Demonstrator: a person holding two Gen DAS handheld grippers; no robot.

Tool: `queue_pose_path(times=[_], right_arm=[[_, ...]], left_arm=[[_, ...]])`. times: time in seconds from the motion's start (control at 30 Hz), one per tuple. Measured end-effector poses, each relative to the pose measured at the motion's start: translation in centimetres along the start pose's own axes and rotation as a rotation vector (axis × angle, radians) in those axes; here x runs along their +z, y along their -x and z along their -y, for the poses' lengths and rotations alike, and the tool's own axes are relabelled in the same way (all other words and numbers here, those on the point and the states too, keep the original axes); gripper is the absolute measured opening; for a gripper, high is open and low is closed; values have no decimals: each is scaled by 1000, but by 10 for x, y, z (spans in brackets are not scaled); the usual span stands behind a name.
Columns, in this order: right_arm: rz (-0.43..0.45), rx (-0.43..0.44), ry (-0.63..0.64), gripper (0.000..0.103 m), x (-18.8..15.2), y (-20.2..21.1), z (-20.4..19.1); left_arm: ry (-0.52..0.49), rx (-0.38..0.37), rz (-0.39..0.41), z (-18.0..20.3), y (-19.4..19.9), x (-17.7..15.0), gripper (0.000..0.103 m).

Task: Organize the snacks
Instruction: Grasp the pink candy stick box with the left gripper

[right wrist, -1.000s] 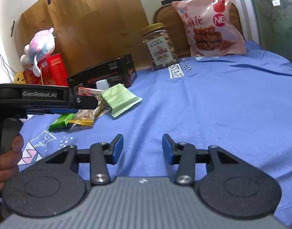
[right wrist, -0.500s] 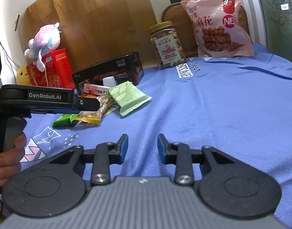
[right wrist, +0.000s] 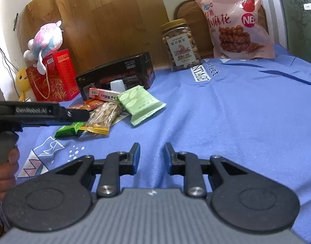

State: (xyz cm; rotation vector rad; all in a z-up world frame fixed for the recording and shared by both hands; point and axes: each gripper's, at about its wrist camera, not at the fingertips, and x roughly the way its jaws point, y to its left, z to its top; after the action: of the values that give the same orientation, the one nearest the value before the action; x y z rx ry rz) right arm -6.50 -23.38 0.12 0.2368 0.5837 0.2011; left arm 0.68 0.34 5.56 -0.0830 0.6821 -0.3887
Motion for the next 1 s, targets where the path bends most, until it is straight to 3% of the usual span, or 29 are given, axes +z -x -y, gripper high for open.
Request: queue_pose_path(times=[0.27, 0.47, 0.73, 0.83, 0.93, 1.0], right_arm=[[-24, 80, 10, 30, 28, -22, -11], [-52, 116, 21, 31, 49, -54, -22], [-177, 214, -19, 31, 40, -78, -28], [-154, 211, -2, 31, 36, -64, -28], [-102, 183, -73, 31, 37, -49, -15], [-73, 168, -78, 31, 34, -40, -11]], left_arm=[[58, 88, 21, -42, 7, 10, 57], [79, 106, -40, -54, -4, -2, 57], [125, 73, -77, -66, -6, -5, 57], [124, 88, -19, -69, 8, 4, 58], [129, 100, 41, -69, 21, 9, 58], [105, 97, 39, -62, 20, 10, 58]])
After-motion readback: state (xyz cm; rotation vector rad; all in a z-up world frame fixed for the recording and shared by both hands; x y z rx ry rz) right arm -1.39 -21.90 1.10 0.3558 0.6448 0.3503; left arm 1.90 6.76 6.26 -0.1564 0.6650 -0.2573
